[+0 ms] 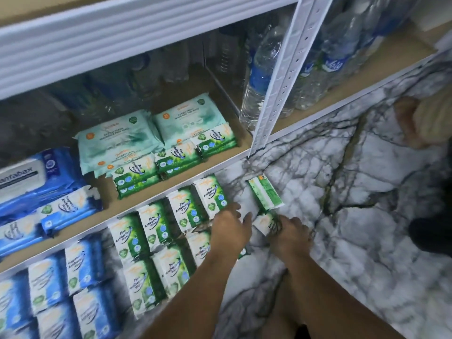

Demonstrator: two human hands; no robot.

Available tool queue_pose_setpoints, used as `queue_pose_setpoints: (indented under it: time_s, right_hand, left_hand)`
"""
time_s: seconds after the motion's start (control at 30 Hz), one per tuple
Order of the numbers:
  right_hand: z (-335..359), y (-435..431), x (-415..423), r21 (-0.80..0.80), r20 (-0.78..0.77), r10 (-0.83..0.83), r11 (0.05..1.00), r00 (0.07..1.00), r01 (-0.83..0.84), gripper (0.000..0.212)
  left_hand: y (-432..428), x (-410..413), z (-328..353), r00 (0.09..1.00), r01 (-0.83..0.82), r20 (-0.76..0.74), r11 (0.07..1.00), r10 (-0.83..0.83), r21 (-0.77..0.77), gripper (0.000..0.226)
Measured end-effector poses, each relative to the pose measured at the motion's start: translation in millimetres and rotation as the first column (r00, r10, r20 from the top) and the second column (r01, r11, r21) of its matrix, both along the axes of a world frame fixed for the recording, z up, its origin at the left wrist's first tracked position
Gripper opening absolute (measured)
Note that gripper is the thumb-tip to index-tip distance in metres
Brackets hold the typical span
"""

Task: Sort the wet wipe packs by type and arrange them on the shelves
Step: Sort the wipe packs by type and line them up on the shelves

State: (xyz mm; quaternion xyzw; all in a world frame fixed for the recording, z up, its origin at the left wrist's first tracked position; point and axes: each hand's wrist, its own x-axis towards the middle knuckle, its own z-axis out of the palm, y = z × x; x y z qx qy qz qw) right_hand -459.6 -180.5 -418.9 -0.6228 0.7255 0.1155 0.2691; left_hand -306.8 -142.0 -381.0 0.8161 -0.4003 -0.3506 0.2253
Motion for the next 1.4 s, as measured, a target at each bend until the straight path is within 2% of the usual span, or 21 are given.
queue_pose_setpoints:
  time_s: [0.1, 0.17, 0.27, 0.33, 0.47, 0.63, 0.77, 0.83, 1.0, 1.1, 1.2, 1.27, 1.3, 1.33, 1.4]
  right_hand:
    - [-4.2, -1.0, -6.2, -0.018, -0.065, -0.151, 0.988, 0.986, 0.15, 0.045]
    - [-7.1, -2.1, -10.6, -0.029, -0.063, -0.239, 0.971, 0.969, 0.238, 0.049]
    - [-14.6, -4.6, -12.9, -0.039, -0.03, -0.304, 0.952, 0.952, 0.302, 0.051]
    - [-18.9, -5.4, -11.2, -0.05, -0.037, -0.333, 0.942, 0.942, 0.332, 0.05]
    - [-21.4, 3.5, -3.9, -0.089, -0.044, -0.342, 0.937, 0.939, 0.337, 0.052]
    - [-19.9, 5.8, -2.4, -0.115, -0.036, -0.333, 0.938, 0.942, 0.327, 0.056]
    - [-19.8, 3.9, -2.4, -0.053, -0.04, -0.371, 0.928, 0.928, 0.368, 0.054]
    - [-16.2, 4.0, -1.9, -0.002, -0.046, -0.371, 0.929, 0.928, 0.371, 0.051]
    - [2.0, 25.9, 8.6, 0.096, 0.135, -0.461, 0.887, 0.877, 0.452, 0.044]
    - [21.0, 49.2, 18.1, 0.083, 0.229, -0.402, 0.916, 0.887, 0.393, 0.038]
    - [44.9, 71.2, 25.0, 0.094, 0.292, -0.353, 0.935, 0.889, 0.341, 0.031]
    - [59.9, 84.9, 29.6, 0.098, 0.348, -0.307, 0.952, 0.886, 0.291, 0.038]
    - [67.4, 90.4, 31.8, 0.096, 0.386, -0.279, 0.96, 0.879, 0.263, 0.045]
    - [78.1, 95.3, 34.6, 0.093, 0.442, -0.261, 0.965, 0.858, 0.246, 0.052]
    - [99.4, 101.5, 39.7, 0.126, 0.539, -0.25, 0.968, 0.804, 0.216, 0.071]
  left_hand:
    - [-39.9, -19.8, -5.3, 0.993, -0.082, -0.075, 0.989, 0.092, 0.124, 0.053]
    - [-63.5, -26.4, -17.2, 0.974, -0.162, -0.118, 0.958, 0.194, 0.239, 0.063]
    - [-90.7, -35.1, -40.2, 0.92, -0.277, -0.156, 0.88, 0.359, 0.387, 0.083]
    - [-100.7, -42.2, -53.3, 0.912, -0.289, -0.154, 0.862, 0.38, 0.417, 0.089]
    - [-109.9, -49.8, -59.0, 0.929, -0.302, -0.083, 0.871, 0.36, 0.387, 0.073]
    - [-114.3, -45.2, -66.3, 0.947, -0.259, -0.096, 0.903, 0.308, 0.343, 0.065]
    - [-111.5, -38.0, -52.9, 0.93, -0.234, -0.221, 0.935, 0.295, 0.265, 0.025]
    - [-100.3, -32.6, -35.7, 0.927, -0.204, -0.272, 0.955, 0.259, 0.216, 0.015]
    - [-34.6, -6.6, 12.1, 0.935, -0.039, -0.354, 0.999, 0.032, -0.012, 0.019]
    - [22.4, 13.8, 38.9, 0.922, 0.021, -0.387, 1.0, -0.022, -0.007, 0.037]
    - [74.8, 29.2, 56.0, 0.908, -0.045, -0.415, 0.999, 0.048, 0.018, 0.048]
    - [103.4, 37.0, 65.5, 0.894, -0.094, -0.439, 0.996, 0.09, 0.013, 0.054]
    - [116.3, 40.3, 70.8, 0.887, -0.12, -0.449, 0.993, 0.111, 0.009, 0.05]
    - [127.9, 42.3, 79.1, 0.878, -0.143, -0.461, 0.99, 0.128, 0.003, 0.046]
    - [149.3, 47.4, 90.6, 0.863, -0.181, -0.479, 0.984, 0.163, 0.009, 0.057]
